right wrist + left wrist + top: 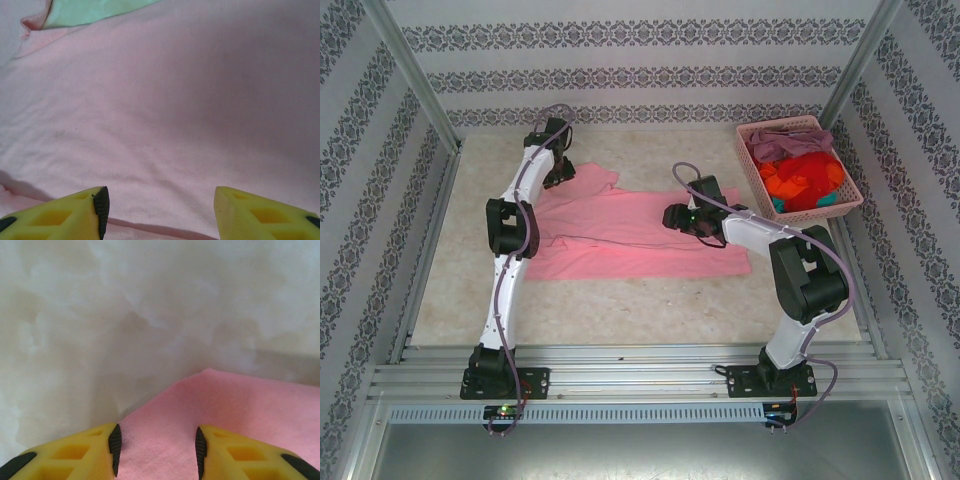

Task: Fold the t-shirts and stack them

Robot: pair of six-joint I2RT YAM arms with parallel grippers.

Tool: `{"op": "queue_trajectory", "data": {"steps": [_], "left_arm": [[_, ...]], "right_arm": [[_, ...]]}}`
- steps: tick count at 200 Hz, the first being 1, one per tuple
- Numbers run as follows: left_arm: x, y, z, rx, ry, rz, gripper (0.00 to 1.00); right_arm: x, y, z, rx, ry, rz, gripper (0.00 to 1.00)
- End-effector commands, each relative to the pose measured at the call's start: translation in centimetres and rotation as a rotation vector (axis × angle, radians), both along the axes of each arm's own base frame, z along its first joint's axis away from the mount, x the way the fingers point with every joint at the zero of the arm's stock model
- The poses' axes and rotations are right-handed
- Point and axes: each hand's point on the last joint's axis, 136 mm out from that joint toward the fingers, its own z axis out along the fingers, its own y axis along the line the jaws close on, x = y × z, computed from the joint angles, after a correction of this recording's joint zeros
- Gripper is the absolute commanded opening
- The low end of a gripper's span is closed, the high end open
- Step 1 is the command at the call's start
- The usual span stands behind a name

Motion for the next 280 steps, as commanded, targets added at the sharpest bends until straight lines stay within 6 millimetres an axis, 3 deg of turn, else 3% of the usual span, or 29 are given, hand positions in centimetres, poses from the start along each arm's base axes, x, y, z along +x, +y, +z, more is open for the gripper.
{"op": "queue_trajectory", "data": {"steps": [1,41,79,120,171,227,280], "left_arm": [[-2.4,-0.3,-2.2,0.008,0.130,-0.072,0.37],[-3.2,-0.2,-3.0,0.017,0.174,-0.109,0.11],[-2.9,-0.2,-1.6,0.021,0.145,-0.110,0.00],[-2.2,-0.6,1.0,-0.004,0.083,-0.101,0.00],[-1.7,-1.0,2.7,-0.028,0.034,-0.103,0.00],[-1.9,-1.0,2.4,-0.024,0.043,-0.120,0.00],[-2.3,-1.0,1.9,-0.022,0.053,-0.126,0.00]], "right_arm": [[-0.3,0.3,-0.1,0.007,0.000,-0.004,0.58],[0.0,0.3,0.4,0.004,-0.014,-0.001,0.58],[1.5,-1.4,1.7,-0.040,-0.057,-0.050,0.58],[5.5,-8.3,2.2,-0.143,-0.053,-0.249,0.57],[9.6,-14.8,0.4,-0.261,0.031,-0.420,0.52],[12.6,-17.6,-1.4,-0.376,0.099,-0.504,0.43],[13.3,-18.7,-3.2,-0.418,0.180,-0.582,0.36]]}}
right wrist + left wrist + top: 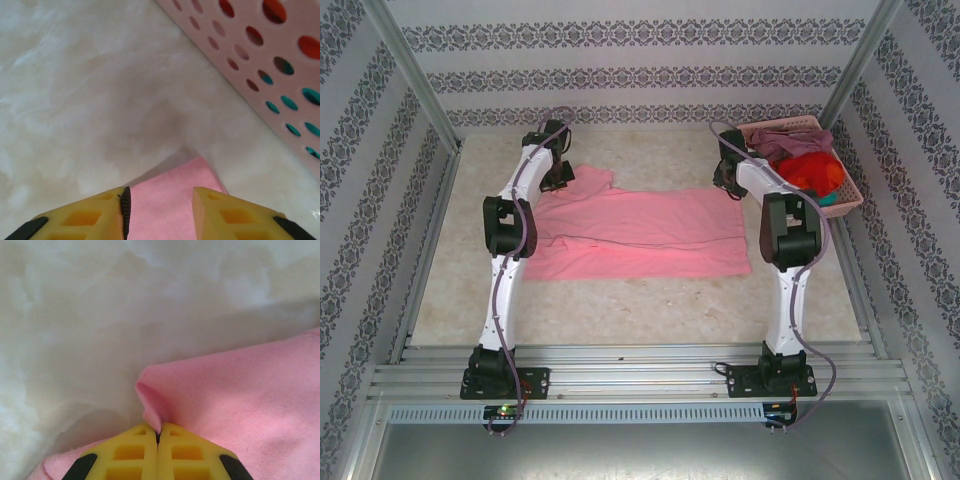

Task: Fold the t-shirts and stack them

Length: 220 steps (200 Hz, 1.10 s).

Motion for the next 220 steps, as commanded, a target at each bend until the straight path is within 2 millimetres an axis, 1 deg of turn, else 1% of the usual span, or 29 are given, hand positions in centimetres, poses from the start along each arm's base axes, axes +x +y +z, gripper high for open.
{"op": "queue_trajectory", "data": {"steps": [1,43,68,100,118,156,166,181,193,220], "left_arm": [[-0.1,-0.2,1.8,-0.002,-0.026,-0.030,0.00],[-0.3,-0.3,1.2,-0.009,-0.015,-0.034,0.00],[-0.3,-0.4,1.3,-0.010,-0.016,-0.037,0.00],[-0.2,-0.6,1.4,-0.023,-0.025,-0.039,0.00],[-0.1,-0.7,1.4,-0.026,-0.028,-0.040,0.00],[-0.3,-0.7,1.3,-0.028,-0.025,-0.042,0.00],[-0.4,-0.7,1.3,-0.028,-0.024,-0.043,0.00],[-0.4,-0.7,1.4,-0.029,-0.027,-0.043,0.00],[-0.5,-0.6,1.7,-0.026,-0.029,-0.042,0.00],[-0.1,-0.5,3.3,-0.026,-0.065,-0.033,0.00]], "right_arm": [[-0.6,-1.5,-1.0,-0.041,0.071,-0.078,0.36],[0.2,-1.5,-2.1,-0.035,0.104,-0.088,0.36],[-0.1,-1.2,-3.1,-0.018,0.145,-0.100,0.36],[-0.3,-1.1,-3.5,-0.011,0.191,-0.101,0.36],[-0.6,-1.0,-3.8,0.001,0.216,-0.103,0.30],[-1.3,-1.0,-4.0,0.006,0.246,-0.107,0.09],[-1.3,-1.3,-3.7,0.001,0.241,-0.119,0.00],[-1.1,-1.5,-2.7,-0.002,0.208,-0.126,0.00],[-0.6,-1.6,-1.4,0.001,0.161,-0.124,0.00],[0.2,-1.5,2.0,0.000,0.056,-0.106,0.00]]}}
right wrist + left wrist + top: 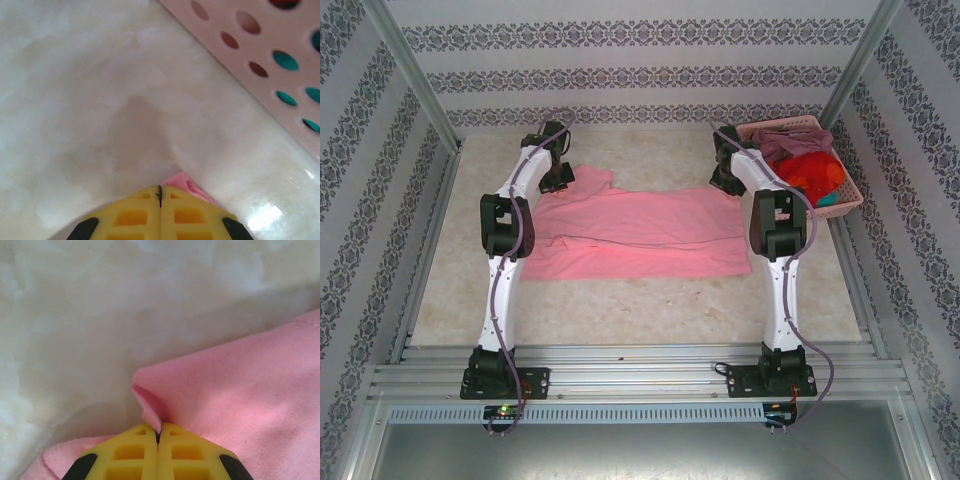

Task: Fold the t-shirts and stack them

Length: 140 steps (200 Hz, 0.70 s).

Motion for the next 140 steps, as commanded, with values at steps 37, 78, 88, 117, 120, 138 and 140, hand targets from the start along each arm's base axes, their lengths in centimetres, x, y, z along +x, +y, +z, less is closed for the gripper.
{"op": "queue_trajectory", "data": {"steps": [37,78,88,117,120,138,140], "left_arm": [[0.7,-0.1,6.4,-0.012,-0.125,-0.001,0.00],[0.2,0.1,9.9,-0.009,-0.193,0.005,0.00],[-0.1,0.2,10.6,-0.008,-0.207,0.006,0.00],[-1.5,0.4,12.1,-0.009,-0.232,0.013,0.00],[-1.7,0.4,12.1,-0.010,-0.233,0.014,0.00],[-3.4,0.3,12.1,-0.027,-0.226,0.019,0.00],[-3.6,0.3,12.1,-0.029,-0.227,0.020,0.00]], "right_arm": [[-0.3,-0.6,7.3,-0.017,-0.169,0.018,0.00],[-2.6,0.0,9.2,-0.015,-0.222,0.055,0.00],[-3.2,0.0,9.7,-0.015,-0.231,0.061,0.00],[-5.2,0.3,10.3,-0.014,-0.245,0.081,0.00],[-5.4,0.4,10.5,-0.014,-0.249,0.084,0.00],[-6.5,0.5,10.8,-0.014,-0.252,0.096,0.00],[-6.6,0.5,10.8,-0.014,-0.251,0.098,0.00]]}}
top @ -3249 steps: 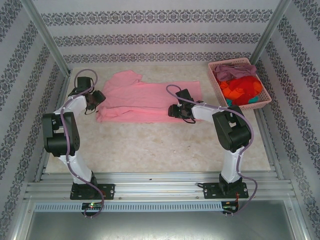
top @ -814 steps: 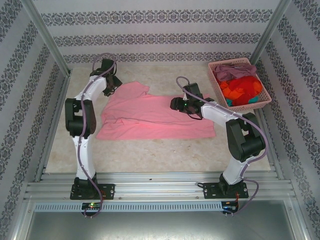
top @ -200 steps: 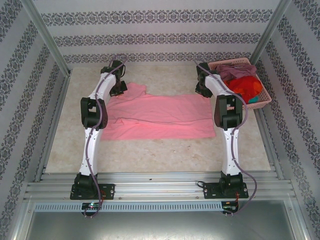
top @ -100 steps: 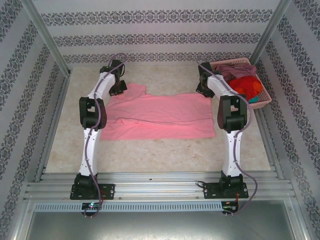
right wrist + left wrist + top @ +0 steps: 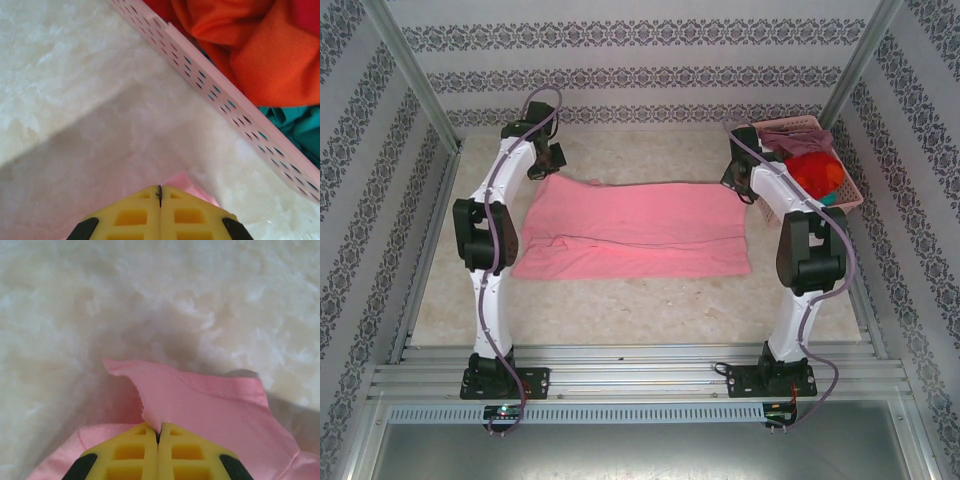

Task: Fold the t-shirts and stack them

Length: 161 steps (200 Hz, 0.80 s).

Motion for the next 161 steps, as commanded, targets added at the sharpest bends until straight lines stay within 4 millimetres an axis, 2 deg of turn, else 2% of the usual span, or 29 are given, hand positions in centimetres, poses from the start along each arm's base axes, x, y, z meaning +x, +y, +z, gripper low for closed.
{"op": "queue_trajectory", "data": {"steps": [1,61,126,161], "left_arm": [[-1.2,0.1,1.4,-0.016,-0.045,0.019,0.00],[-7.7,0.3,2.0,-0.051,-0.060,0.043,0.00],[-12.8,0.5,1.8,-0.064,-0.024,0.059,0.00],[-15.2,0.9,1.7,-0.061,-0.007,0.071,0.00]], "right_arm": [[-1.0,0.5,1.8,-0.015,-0.046,0.032,0.00],[-3.8,0.4,2.1,-0.016,-0.042,0.057,0.00],[-6.3,0.3,1.6,-0.020,-0.007,0.079,0.00],[-7.4,0.2,0.6,-0.023,0.027,0.082,0.00]]}}
